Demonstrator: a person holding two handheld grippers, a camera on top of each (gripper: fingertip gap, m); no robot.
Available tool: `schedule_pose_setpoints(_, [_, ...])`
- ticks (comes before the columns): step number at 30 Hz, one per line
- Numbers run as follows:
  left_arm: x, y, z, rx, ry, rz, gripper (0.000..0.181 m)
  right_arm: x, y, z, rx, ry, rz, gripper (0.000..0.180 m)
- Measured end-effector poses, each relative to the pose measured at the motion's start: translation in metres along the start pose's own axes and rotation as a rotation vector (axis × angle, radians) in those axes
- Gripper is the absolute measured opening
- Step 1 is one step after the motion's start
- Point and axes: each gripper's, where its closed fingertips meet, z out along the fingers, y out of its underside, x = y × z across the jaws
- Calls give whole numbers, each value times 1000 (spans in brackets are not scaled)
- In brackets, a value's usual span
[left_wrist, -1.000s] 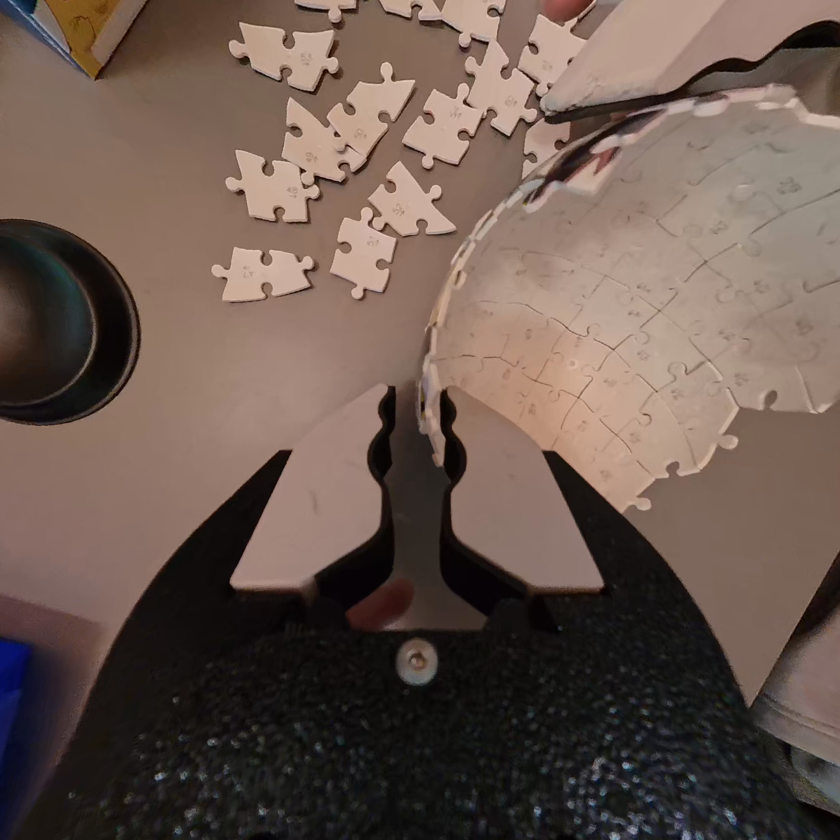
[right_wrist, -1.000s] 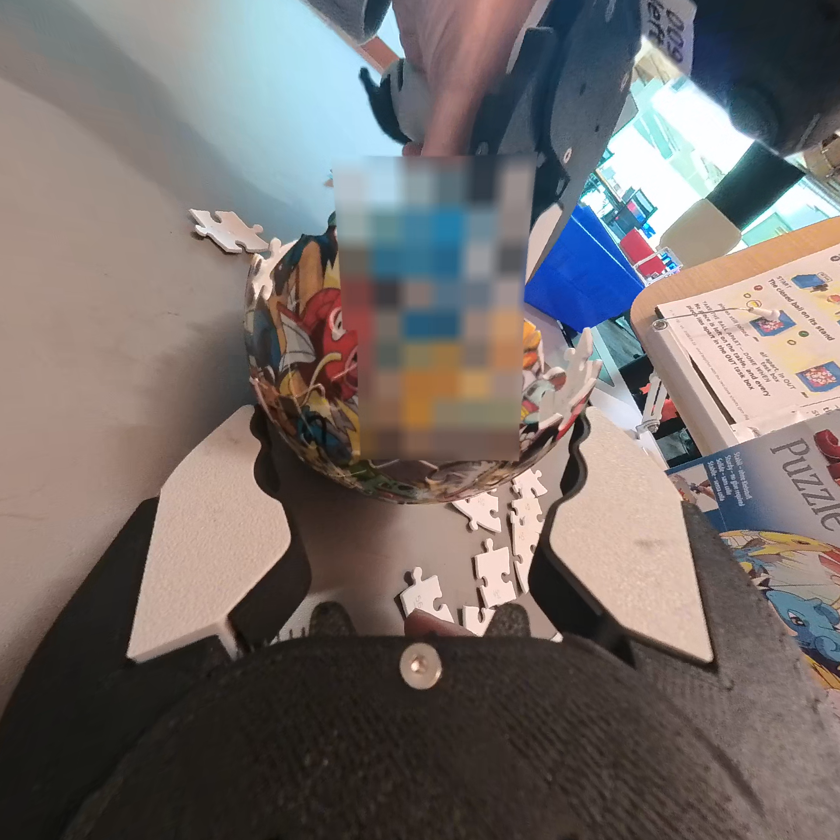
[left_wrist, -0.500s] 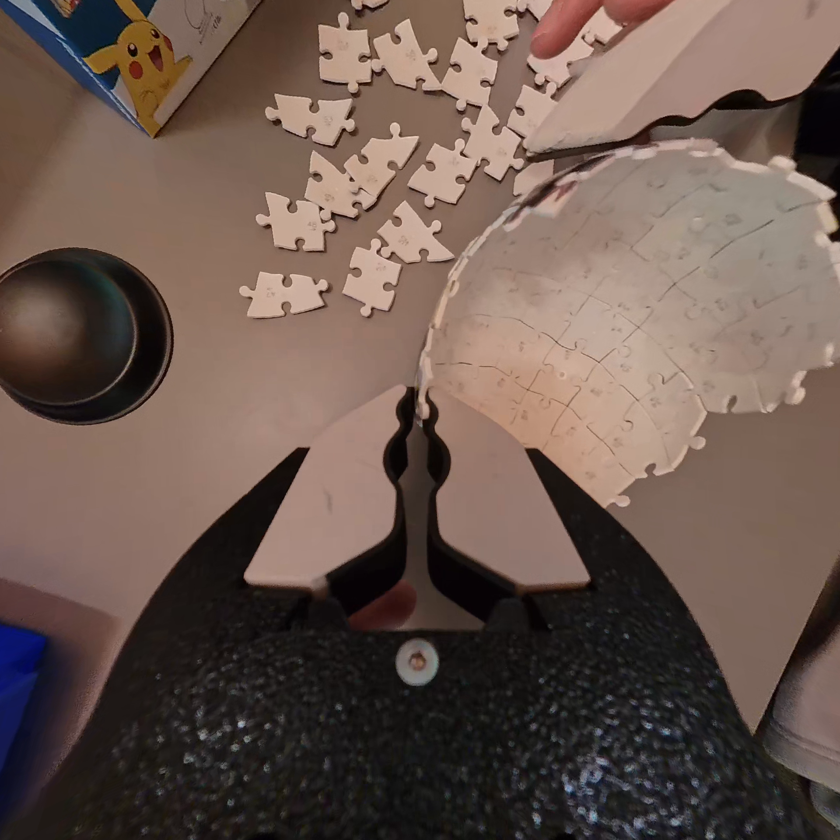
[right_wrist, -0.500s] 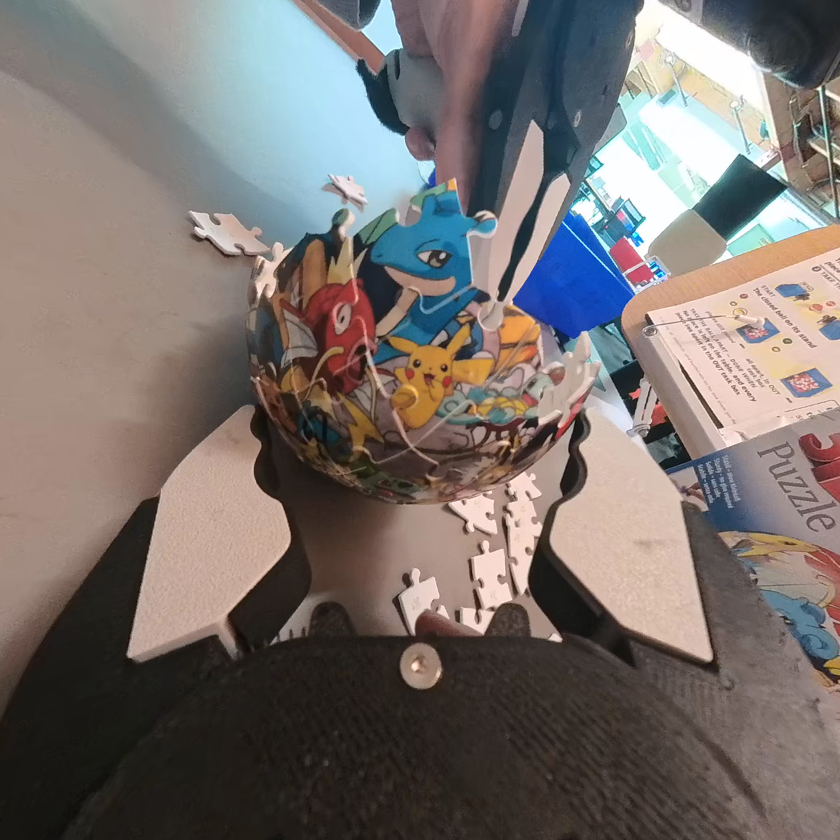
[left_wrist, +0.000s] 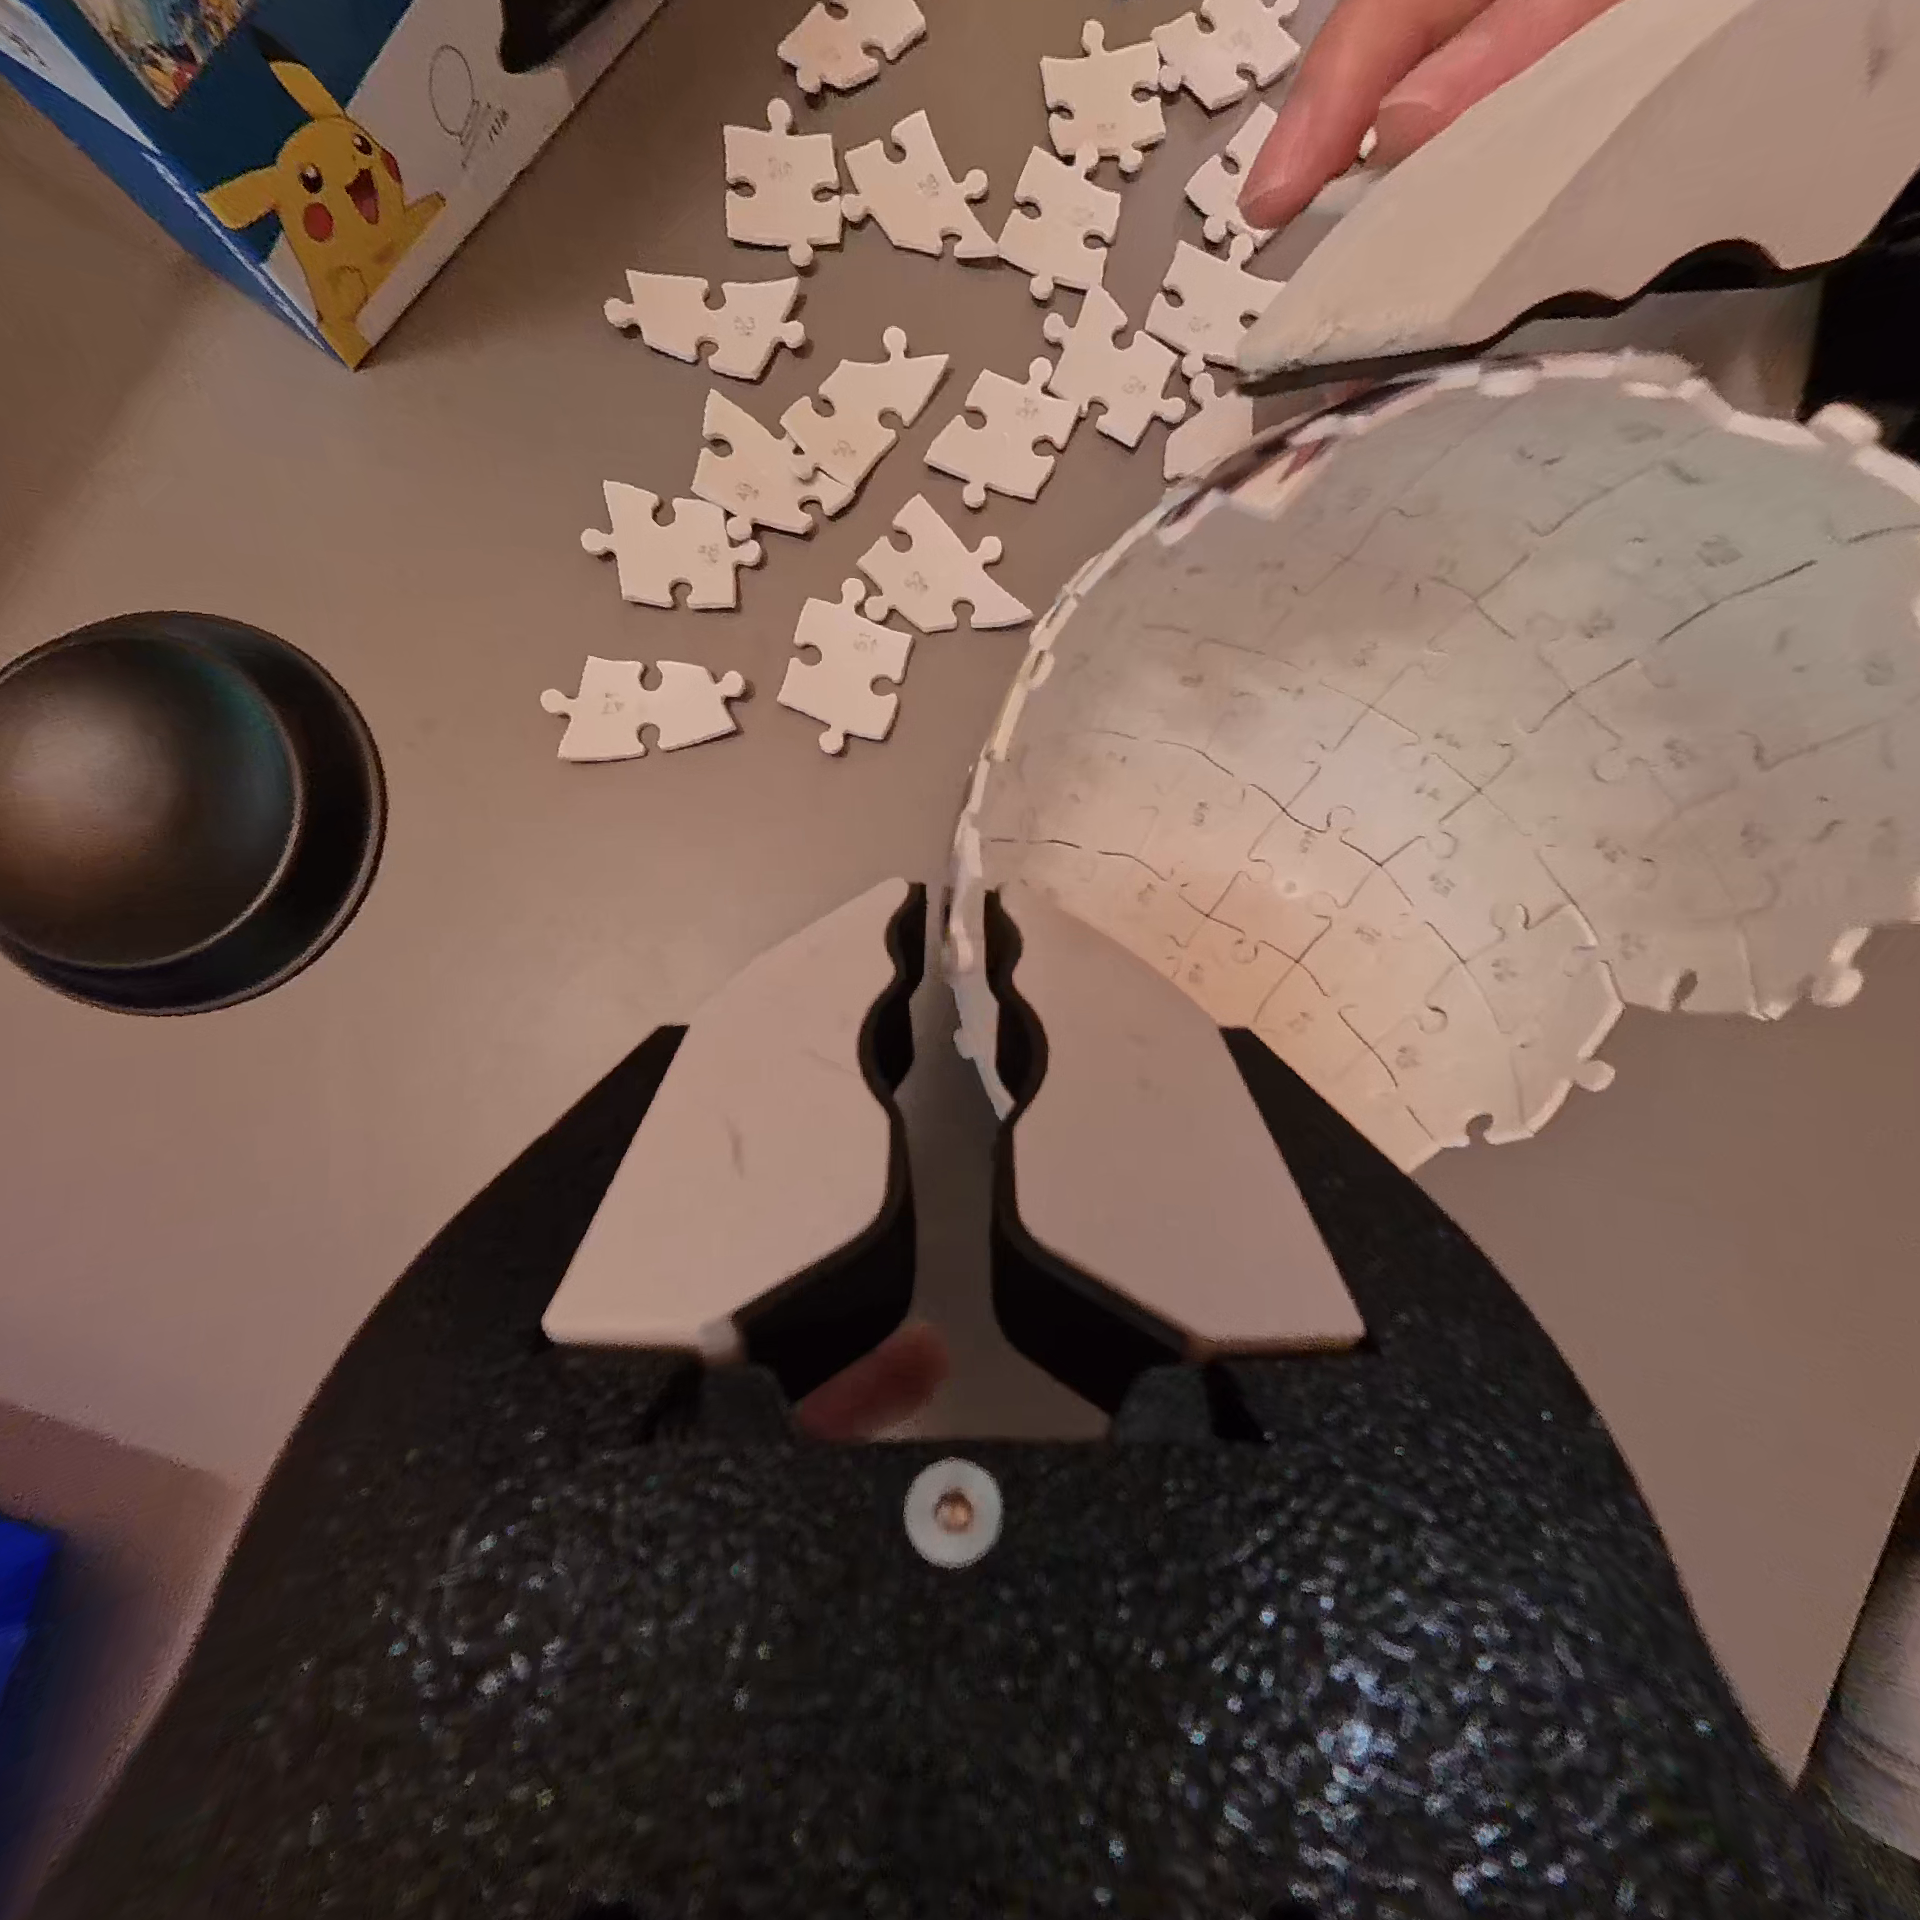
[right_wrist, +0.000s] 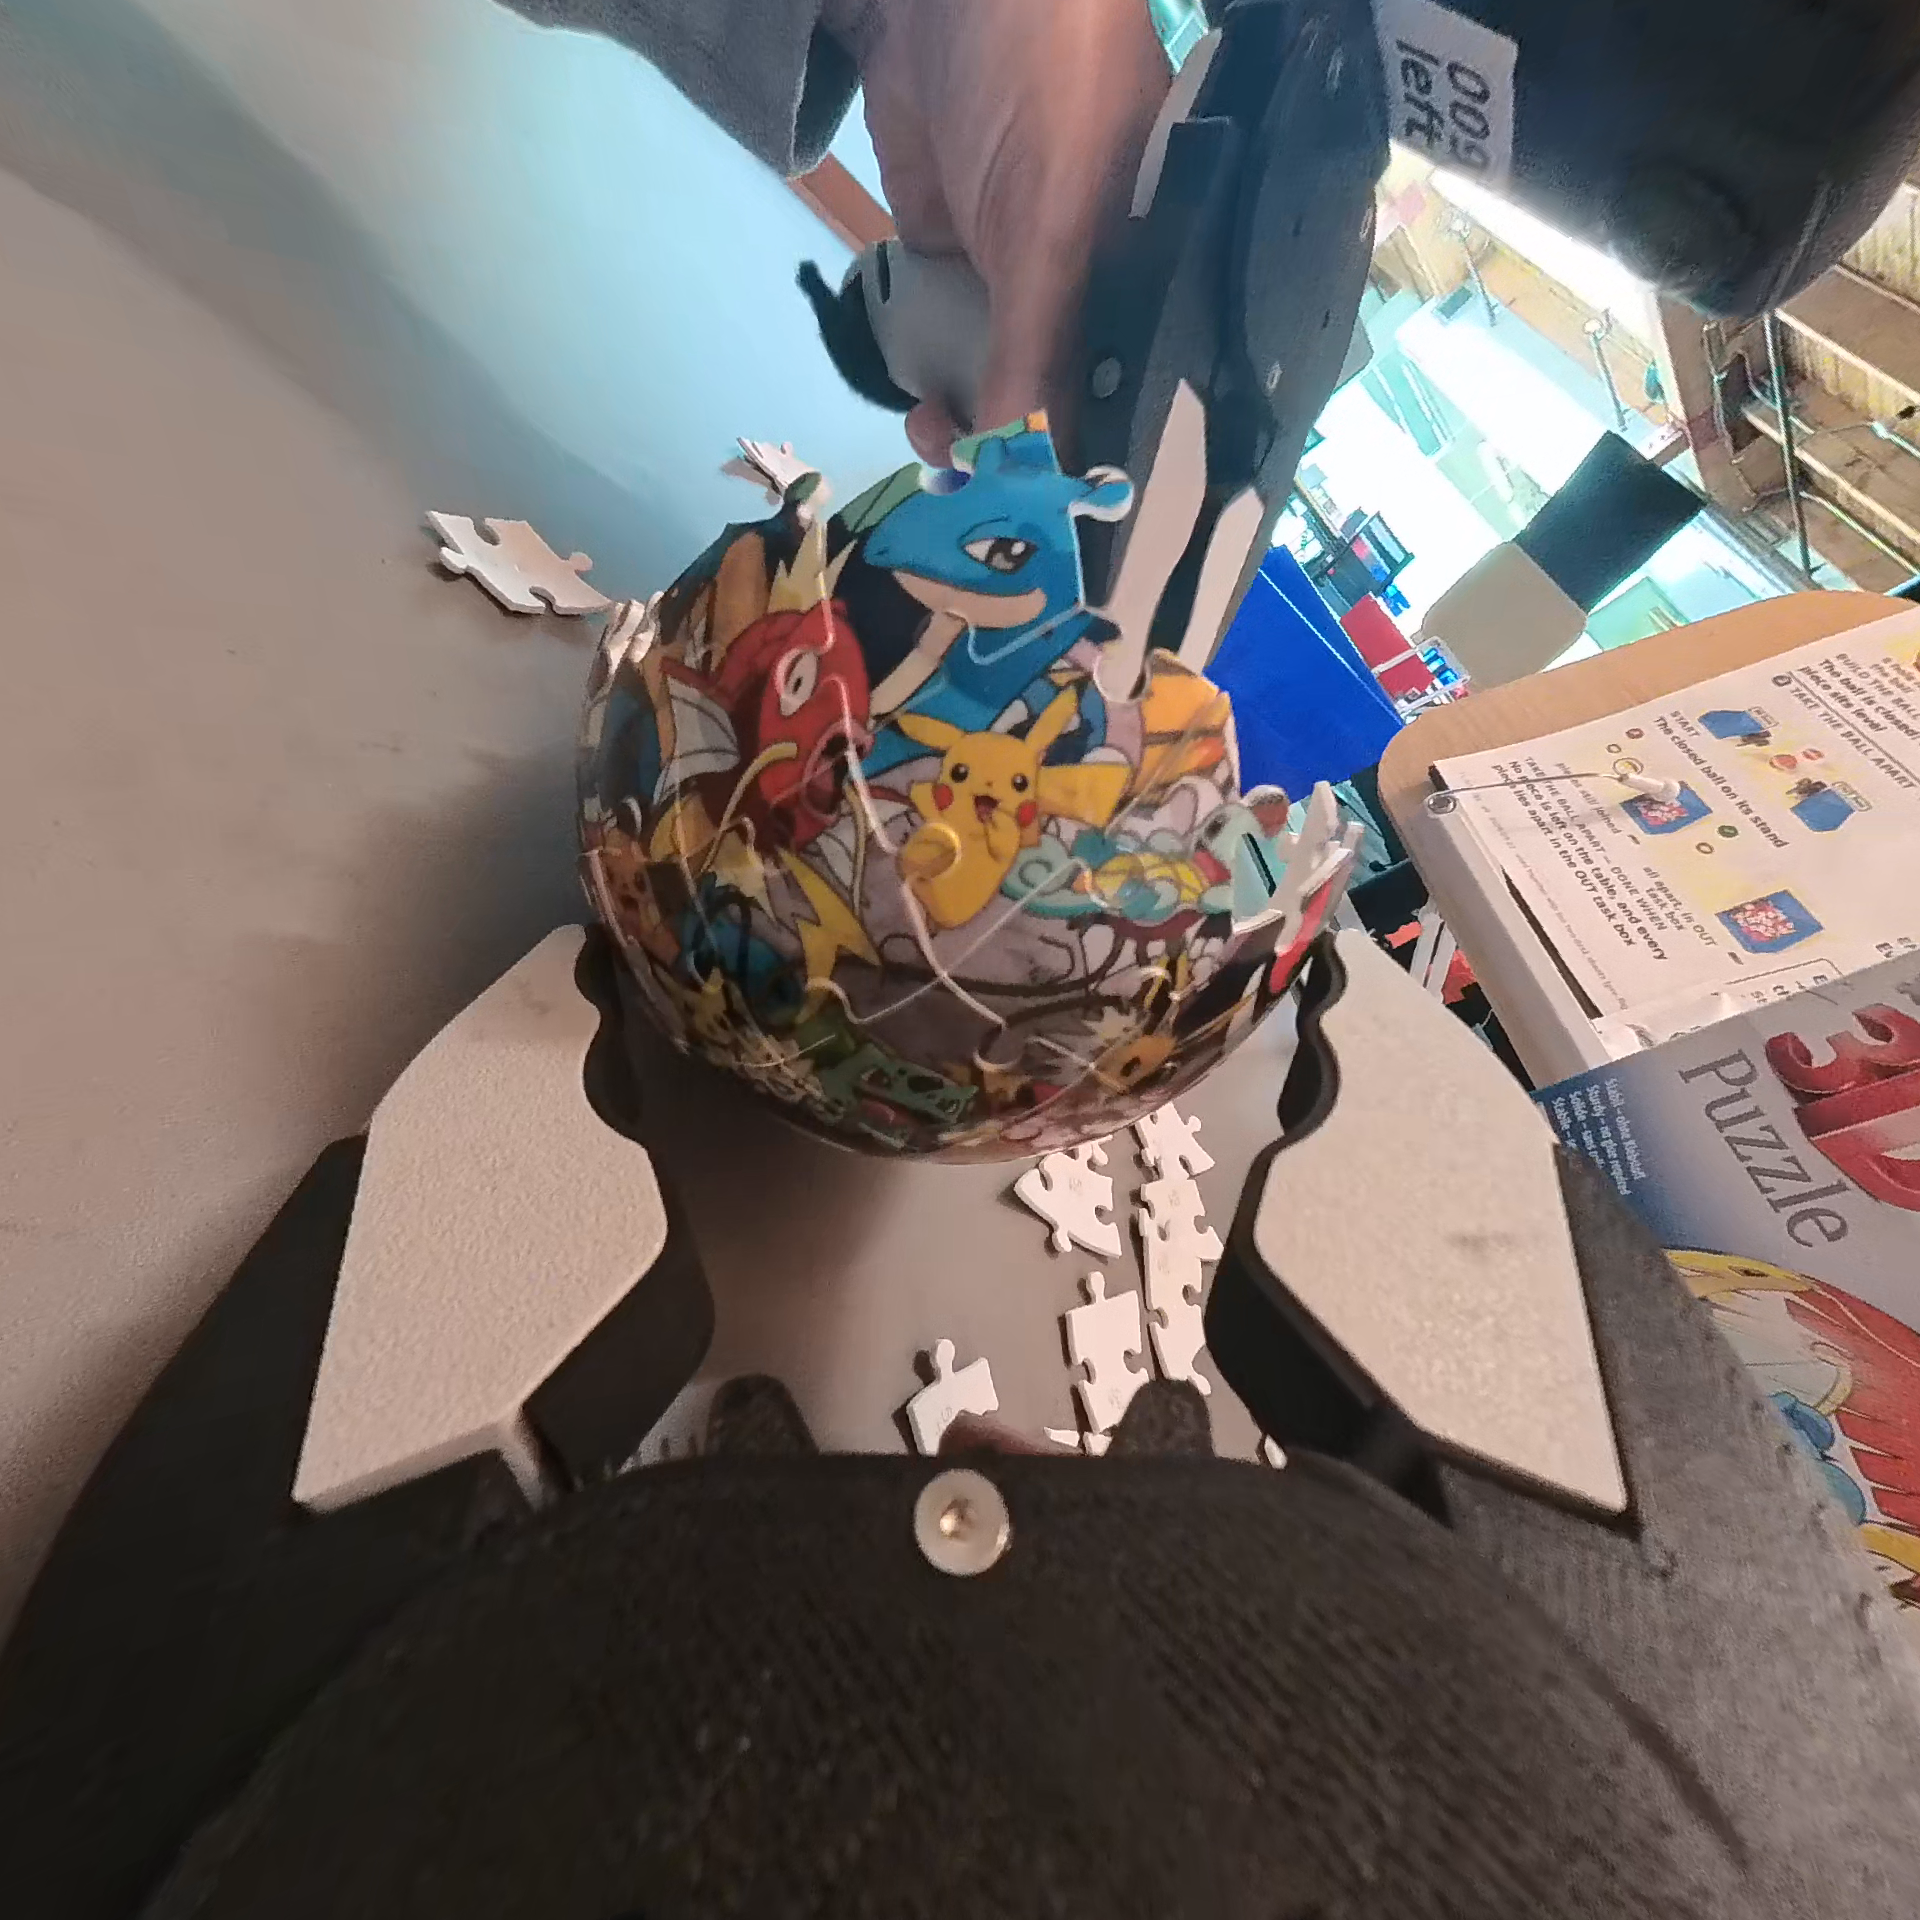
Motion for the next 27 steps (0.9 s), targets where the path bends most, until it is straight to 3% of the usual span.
schedule_pose_setpoints(1, [1, 2, 1, -8, 9, 3, 13, 0, 0, 0, 0, 0, 0, 122])
schedule_pose_setpoints(7, [2, -4, 1, 16, 22, 37, 15, 0, 0, 0, 2, -2, -1, 122])
schedule_pose_setpoints(16, [5, -13, 16, 69, 35, 216, 4, -1, -1, 0, 7, -7, -4, 122])
schedule_pose_setpoints(27, [2, -12, 18, 37, 107, 104, 3, 1, 1, -1, 8, 2, -12, 120])
